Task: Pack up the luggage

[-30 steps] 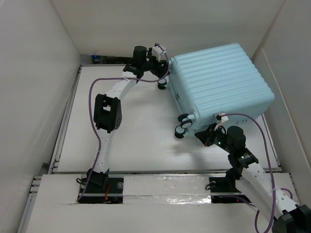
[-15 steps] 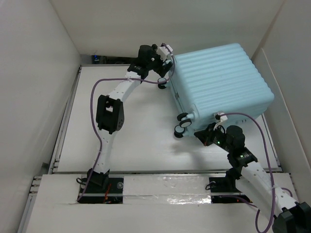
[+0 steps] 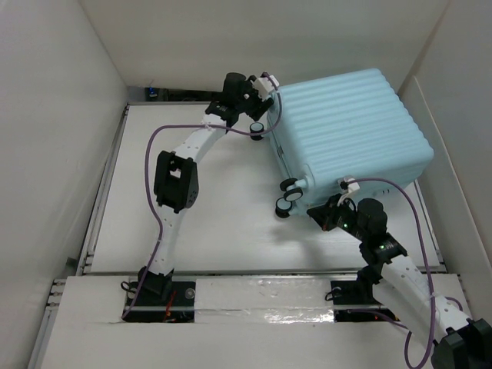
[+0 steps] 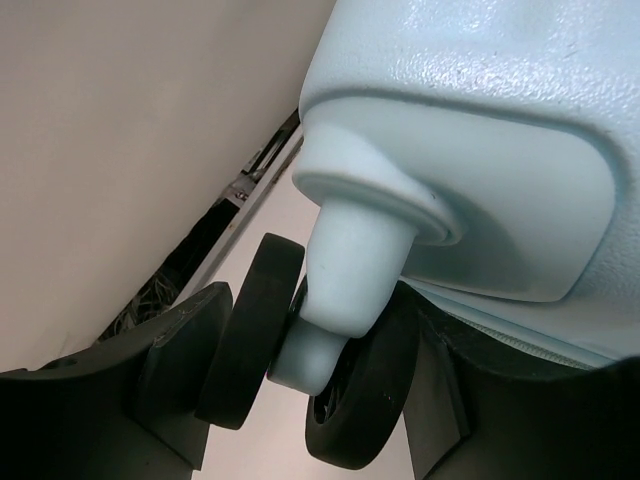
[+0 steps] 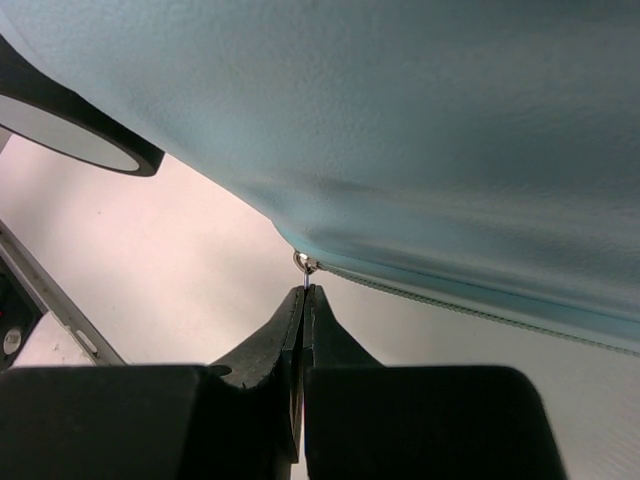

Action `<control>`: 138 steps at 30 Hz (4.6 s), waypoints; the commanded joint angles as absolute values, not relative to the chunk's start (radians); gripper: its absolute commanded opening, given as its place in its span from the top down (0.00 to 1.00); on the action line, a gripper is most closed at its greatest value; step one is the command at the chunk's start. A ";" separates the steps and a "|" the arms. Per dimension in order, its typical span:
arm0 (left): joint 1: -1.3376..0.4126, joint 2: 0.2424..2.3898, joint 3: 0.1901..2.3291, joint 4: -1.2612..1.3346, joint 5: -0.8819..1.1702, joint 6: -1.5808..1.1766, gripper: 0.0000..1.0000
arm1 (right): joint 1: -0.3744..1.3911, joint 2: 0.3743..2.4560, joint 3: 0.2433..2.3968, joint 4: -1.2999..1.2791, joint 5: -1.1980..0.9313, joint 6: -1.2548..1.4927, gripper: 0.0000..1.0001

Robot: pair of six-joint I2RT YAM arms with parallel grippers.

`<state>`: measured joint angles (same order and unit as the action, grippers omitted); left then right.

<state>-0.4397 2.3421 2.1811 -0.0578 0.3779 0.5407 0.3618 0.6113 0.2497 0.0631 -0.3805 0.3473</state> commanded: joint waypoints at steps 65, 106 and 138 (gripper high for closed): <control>-0.836 1.109 0.752 0.399 0.061 -0.330 0.44 | 0.782 0.568 0.282 0.181 0.048 0.410 0.79; -0.868 1.244 0.719 0.509 0.132 -0.318 0.39 | 0.908 1.119 0.259 0.876 0.465 0.353 1.00; -1.078 1.915 1.769 0.440 0.437 -0.509 0.45 | 1.120 1.404 0.330 1.257 0.523 0.362 1.00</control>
<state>-0.9886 1.9434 1.6218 0.0769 0.2745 -0.4397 0.9649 1.3426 0.2401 1.1431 0.8944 0.4576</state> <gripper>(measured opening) 0.634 0.012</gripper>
